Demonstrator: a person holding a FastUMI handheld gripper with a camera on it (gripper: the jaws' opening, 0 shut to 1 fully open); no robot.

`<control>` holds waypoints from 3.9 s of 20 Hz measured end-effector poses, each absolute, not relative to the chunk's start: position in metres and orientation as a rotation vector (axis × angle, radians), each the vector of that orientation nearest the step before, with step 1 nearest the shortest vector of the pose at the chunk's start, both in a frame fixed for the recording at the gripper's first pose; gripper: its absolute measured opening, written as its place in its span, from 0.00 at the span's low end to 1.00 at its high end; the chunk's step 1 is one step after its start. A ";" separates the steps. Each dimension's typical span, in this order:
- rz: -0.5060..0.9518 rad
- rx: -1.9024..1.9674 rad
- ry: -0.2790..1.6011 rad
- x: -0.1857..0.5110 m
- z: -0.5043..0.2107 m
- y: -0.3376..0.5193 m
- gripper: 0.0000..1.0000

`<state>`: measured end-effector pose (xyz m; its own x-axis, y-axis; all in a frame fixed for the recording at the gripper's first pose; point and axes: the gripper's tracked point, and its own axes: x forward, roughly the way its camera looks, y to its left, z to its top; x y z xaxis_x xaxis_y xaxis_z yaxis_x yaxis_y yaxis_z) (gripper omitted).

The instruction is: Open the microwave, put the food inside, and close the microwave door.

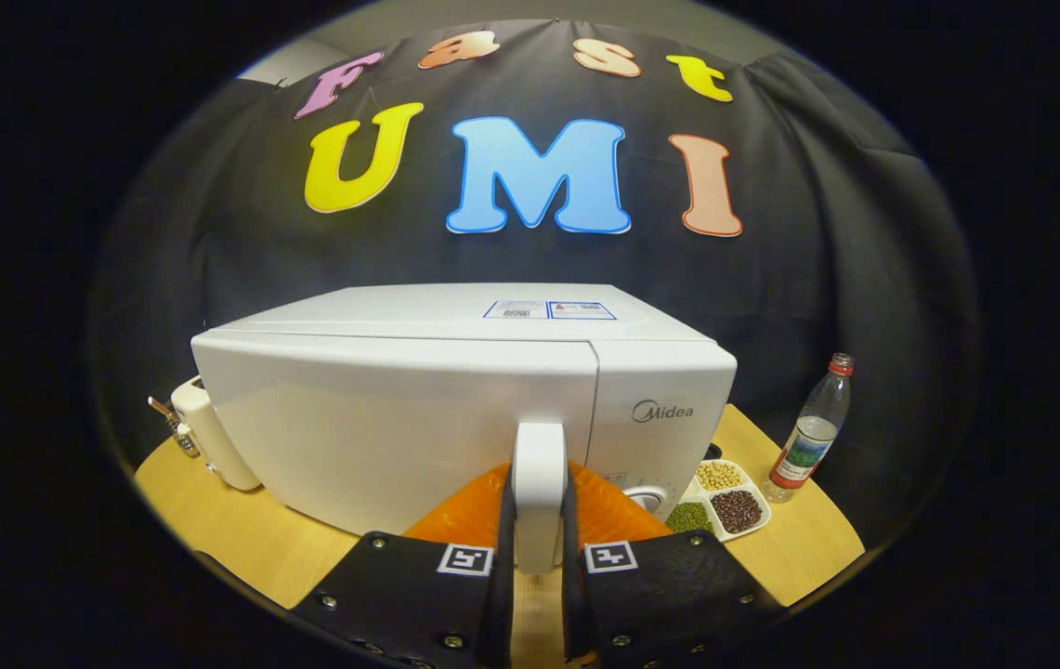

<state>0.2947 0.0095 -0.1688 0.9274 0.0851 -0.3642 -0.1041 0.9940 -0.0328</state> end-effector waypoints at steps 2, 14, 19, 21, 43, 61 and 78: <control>0.115 -0.045 0.388 0.293 -0.168 0.007 0.14; 0.140 -0.028 0.404 0.210 -0.165 0.025 0.14; 0.199 0.013 0.426 0.158 -0.164 0.050 0.21; 0.225 0.022 0.439 0.138 -0.164 0.063 0.23; 0.288 0.053 0.446 0.011 -0.180 0.219 0.26; 0.605 0.125 0.445 -0.047 -0.155 0.280 0.27; 0.241 0.130 0.383 -0.022 -0.165 0.040 1.00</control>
